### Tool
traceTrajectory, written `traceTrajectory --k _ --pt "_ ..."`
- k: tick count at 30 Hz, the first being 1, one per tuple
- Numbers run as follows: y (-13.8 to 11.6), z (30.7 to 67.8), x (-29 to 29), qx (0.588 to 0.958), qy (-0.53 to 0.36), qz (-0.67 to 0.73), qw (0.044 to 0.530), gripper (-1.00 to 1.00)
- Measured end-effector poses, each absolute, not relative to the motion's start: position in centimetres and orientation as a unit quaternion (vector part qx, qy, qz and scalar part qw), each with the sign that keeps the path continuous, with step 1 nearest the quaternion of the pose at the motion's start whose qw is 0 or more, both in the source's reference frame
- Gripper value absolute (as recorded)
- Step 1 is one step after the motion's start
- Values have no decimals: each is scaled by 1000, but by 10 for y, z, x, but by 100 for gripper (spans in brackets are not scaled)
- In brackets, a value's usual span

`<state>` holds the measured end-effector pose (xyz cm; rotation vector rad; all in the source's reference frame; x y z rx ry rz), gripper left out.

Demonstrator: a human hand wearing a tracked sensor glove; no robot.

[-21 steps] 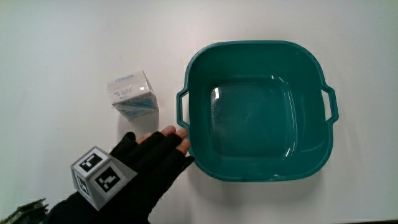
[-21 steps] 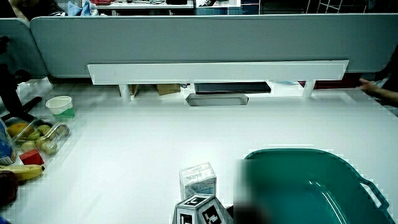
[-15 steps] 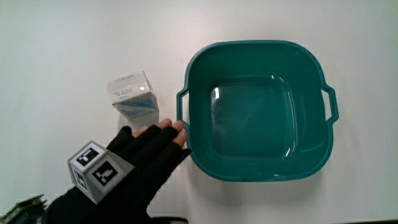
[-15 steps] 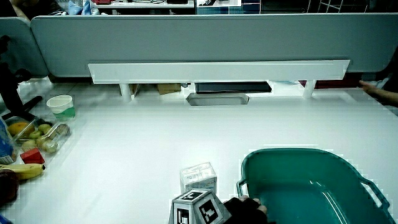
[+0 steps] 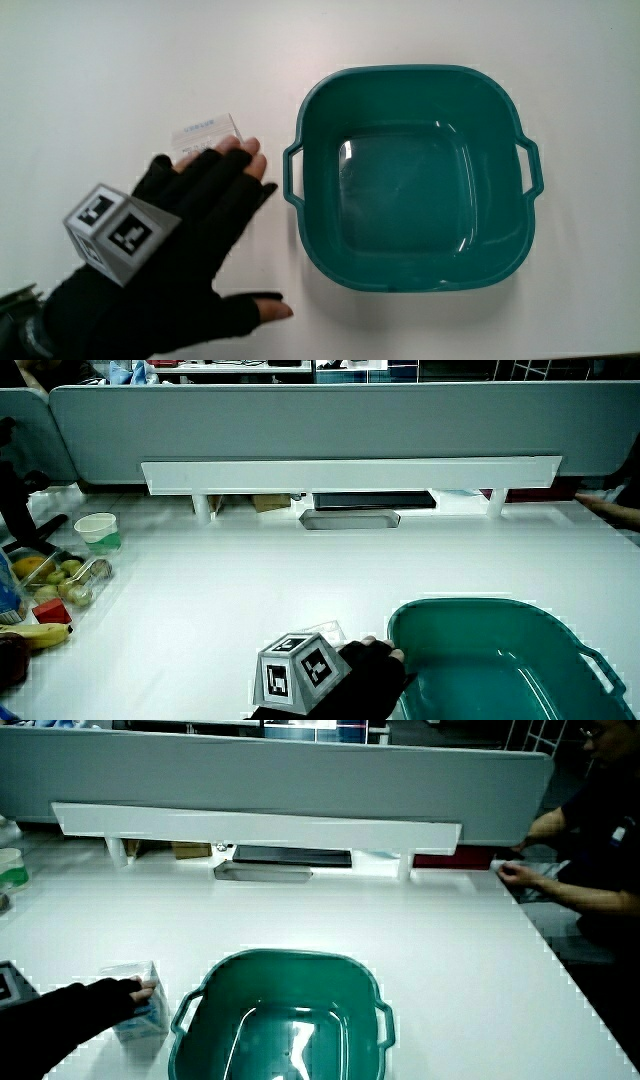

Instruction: Pick milk

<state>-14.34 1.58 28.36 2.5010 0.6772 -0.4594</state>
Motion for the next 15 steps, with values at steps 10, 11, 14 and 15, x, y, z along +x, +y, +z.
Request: traceTrajectory --k 10,11,14,15 --pt "-14 300 -164 910 172 -230 299 0" --pt "-16 302 -166 912 166 -226 300 0" --pt "-23 307 -171 918 146 -216 300 0" --pt "-27 308 -172 924 151 -199 290 0"
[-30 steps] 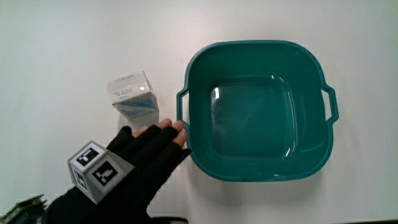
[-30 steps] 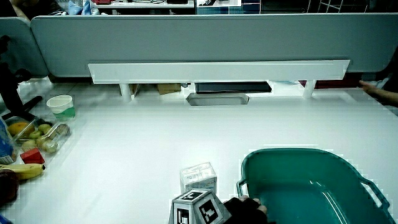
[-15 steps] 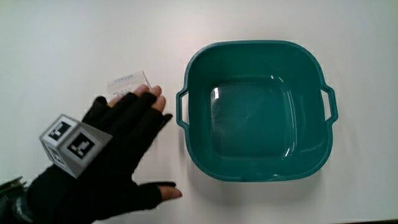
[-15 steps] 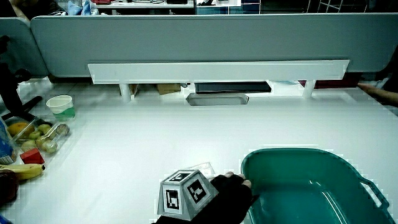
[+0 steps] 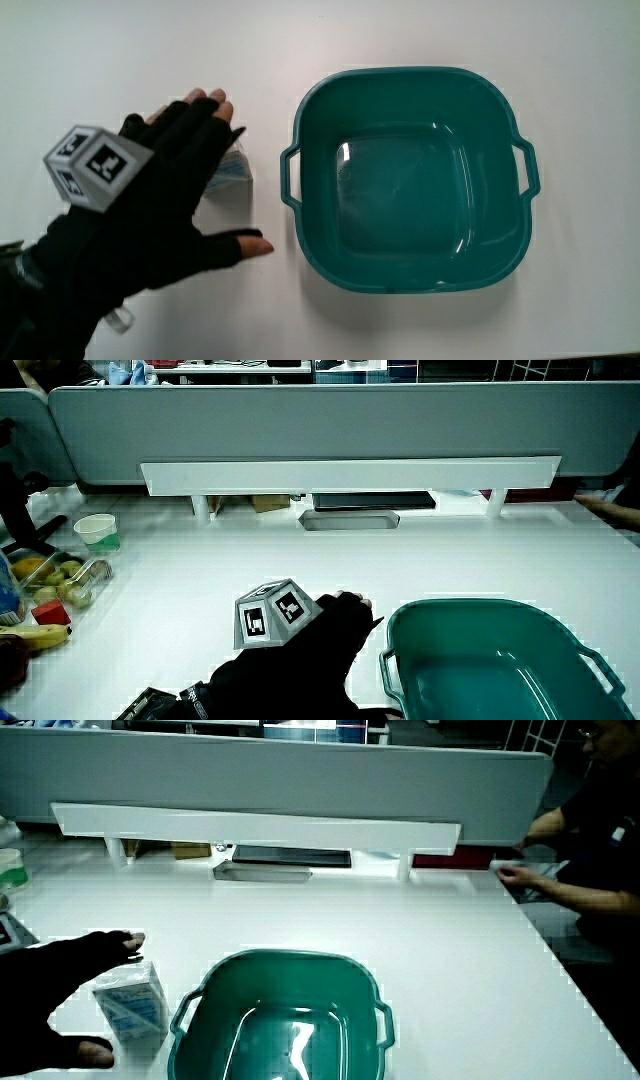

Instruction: Pick milk

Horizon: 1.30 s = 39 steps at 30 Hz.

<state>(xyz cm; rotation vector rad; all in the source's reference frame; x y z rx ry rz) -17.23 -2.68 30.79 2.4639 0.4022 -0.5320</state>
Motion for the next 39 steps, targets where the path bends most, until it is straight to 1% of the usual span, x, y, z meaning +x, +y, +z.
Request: traceTrajectory --k 1,2,3,4,8,13,14,24,28,35,39 --pt "-29 322 -179 899 118 -268 326 0" --pt "-33 317 -177 919 158 -216 290 0" --pt "-37 323 -181 914 170 -229 287 0" --pt "-38 335 -190 900 135 -255 328 0" --pt "-47 341 -196 895 116 -265 338 0" --pt "-54 340 -195 895 102 -266 345 0" --pt "-55 336 -193 903 84 -250 339 0" --pt "-69 364 -206 899 58 -247 356 0" --pt "-70 368 -208 896 46 -248 365 0" --pt "-72 371 -209 899 52 -245 359 0" --pt "-72 370 -207 900 54 -240 360 11"
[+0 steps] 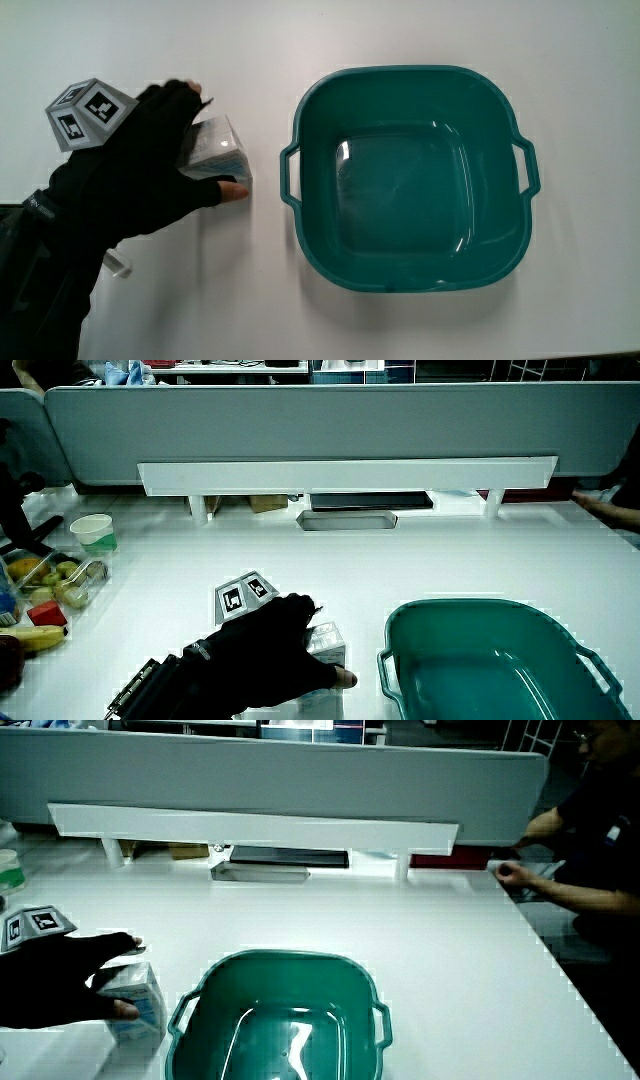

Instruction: Pick milk

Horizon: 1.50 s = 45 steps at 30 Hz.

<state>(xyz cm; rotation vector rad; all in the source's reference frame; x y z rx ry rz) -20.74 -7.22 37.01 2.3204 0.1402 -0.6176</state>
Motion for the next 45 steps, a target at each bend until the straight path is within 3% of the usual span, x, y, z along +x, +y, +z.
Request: traceTrajectory --k 14,34,42,45 --pt "-72 365 -208 920 79 -251 291 47" --pt "-70 367 -213 922 68 -263 275 100" --pt "-69 358 -213 922 82 -265 270 100" --pt "-76 368 -222 933 171 -259 184 100"
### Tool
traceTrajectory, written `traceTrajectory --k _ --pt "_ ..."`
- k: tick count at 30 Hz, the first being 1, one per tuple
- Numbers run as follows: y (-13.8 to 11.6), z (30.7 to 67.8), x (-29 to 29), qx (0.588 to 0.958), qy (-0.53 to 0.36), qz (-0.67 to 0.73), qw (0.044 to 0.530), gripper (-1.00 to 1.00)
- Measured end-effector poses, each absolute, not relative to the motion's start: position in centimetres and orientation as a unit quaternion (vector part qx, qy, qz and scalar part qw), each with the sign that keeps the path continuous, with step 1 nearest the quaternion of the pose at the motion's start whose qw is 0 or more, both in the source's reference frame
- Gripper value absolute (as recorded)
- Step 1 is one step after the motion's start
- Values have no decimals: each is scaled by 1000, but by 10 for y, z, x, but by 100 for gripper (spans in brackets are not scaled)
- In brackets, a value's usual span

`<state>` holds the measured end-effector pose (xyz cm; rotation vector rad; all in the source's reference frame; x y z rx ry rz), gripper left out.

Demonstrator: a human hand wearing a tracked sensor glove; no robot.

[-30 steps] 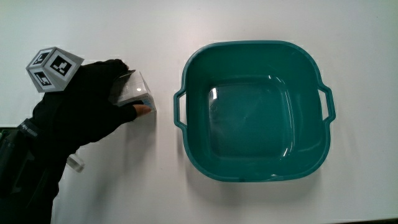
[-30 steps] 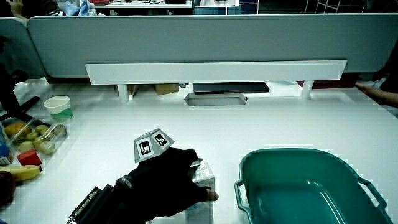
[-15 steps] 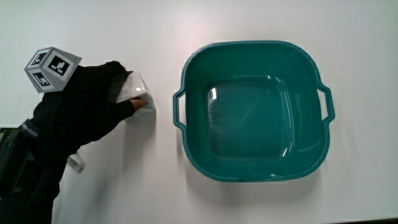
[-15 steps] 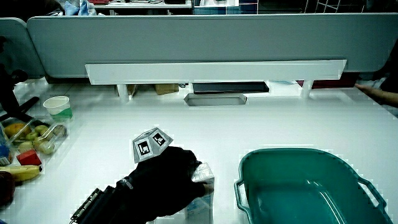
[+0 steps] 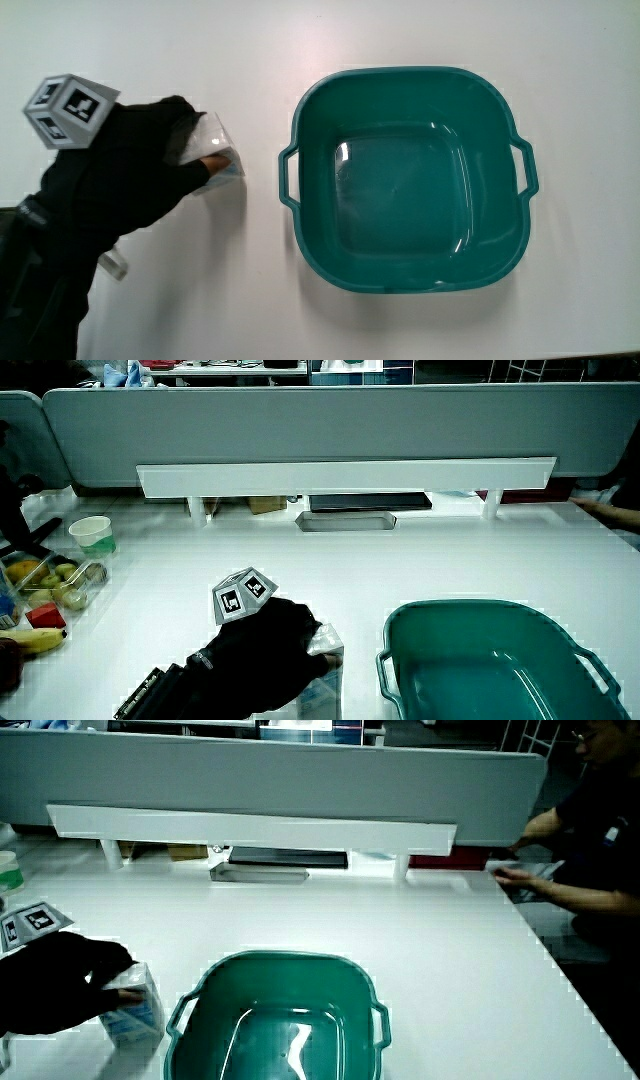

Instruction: Pick milk

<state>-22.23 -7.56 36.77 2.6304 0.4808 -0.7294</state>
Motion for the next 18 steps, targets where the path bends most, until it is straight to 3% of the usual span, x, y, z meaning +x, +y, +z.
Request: traceTrajectory --k 1,4,7,9,18 --pt "-74 363 -222 925 146 -284 205 100" --pt "-76 341 -220 945 232 -195 122 100" --pt "-73 310 -213 951 216 -186 117 100" --pt "-69 296 -207 941 137 -254 179 100" --pt "-65 253 -178 931 116 -285 197 100"
